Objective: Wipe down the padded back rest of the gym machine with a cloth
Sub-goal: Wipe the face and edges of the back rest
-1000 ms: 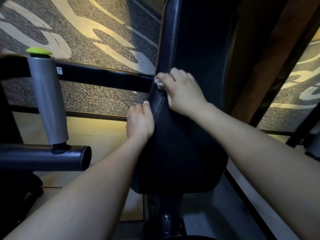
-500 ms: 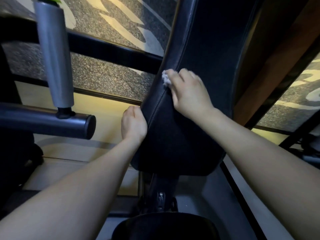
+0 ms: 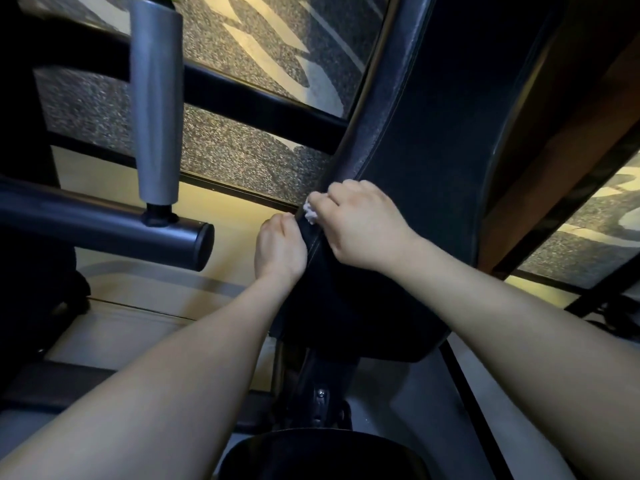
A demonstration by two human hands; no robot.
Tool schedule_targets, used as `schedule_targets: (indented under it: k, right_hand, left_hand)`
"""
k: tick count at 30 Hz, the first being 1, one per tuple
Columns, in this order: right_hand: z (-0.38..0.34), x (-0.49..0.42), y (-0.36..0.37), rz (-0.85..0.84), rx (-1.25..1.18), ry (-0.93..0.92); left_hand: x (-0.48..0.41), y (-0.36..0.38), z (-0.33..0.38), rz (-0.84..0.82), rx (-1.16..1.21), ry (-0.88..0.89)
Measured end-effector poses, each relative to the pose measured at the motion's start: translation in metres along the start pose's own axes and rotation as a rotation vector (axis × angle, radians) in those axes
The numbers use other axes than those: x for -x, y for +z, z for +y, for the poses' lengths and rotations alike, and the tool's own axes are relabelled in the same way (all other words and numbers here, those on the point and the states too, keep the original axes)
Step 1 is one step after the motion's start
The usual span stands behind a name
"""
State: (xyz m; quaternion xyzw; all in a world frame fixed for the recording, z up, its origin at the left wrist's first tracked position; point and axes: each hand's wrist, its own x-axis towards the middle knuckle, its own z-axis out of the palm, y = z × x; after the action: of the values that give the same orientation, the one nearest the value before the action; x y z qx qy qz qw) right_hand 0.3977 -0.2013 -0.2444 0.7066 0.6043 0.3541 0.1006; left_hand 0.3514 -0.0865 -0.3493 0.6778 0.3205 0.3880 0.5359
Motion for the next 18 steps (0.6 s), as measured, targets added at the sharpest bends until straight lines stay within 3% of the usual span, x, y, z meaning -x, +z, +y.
schedule_targets:
  k: [2, 7, 12, 15, 18]
  right_hand:
    - [0.011, -0.009, -0.008, -0.02, 0.075, -0.046]
    - [0.032, -0.039, -0.014, 0.086, 0.208, 0.338]
    - [-0.005, -0.029, -0.01, -0.086, 0.044, 0.014]
    - [0.014, -0.05, -0.019, -0.104, 0.093, 0.12]
    - [0.016, -0.049, -0.011, 0.036, 0.135, 0.202]
  left_hand:
    - [-0.001, 0.001, -0.001, 0.002, 0.006, -0.003]
    - [0.002, 0.001, -0.003, 0.026, 0.047, -0.025]
    - [-0.002, 0.0, -0.003, 0.011, 0.041, -0.026]
    - [0.001, 0.0, -0.002, 0.018, 0.054, -0.037]
    - [0.002, 0.0, -0.002, 0.023, 0.057, -0.034]
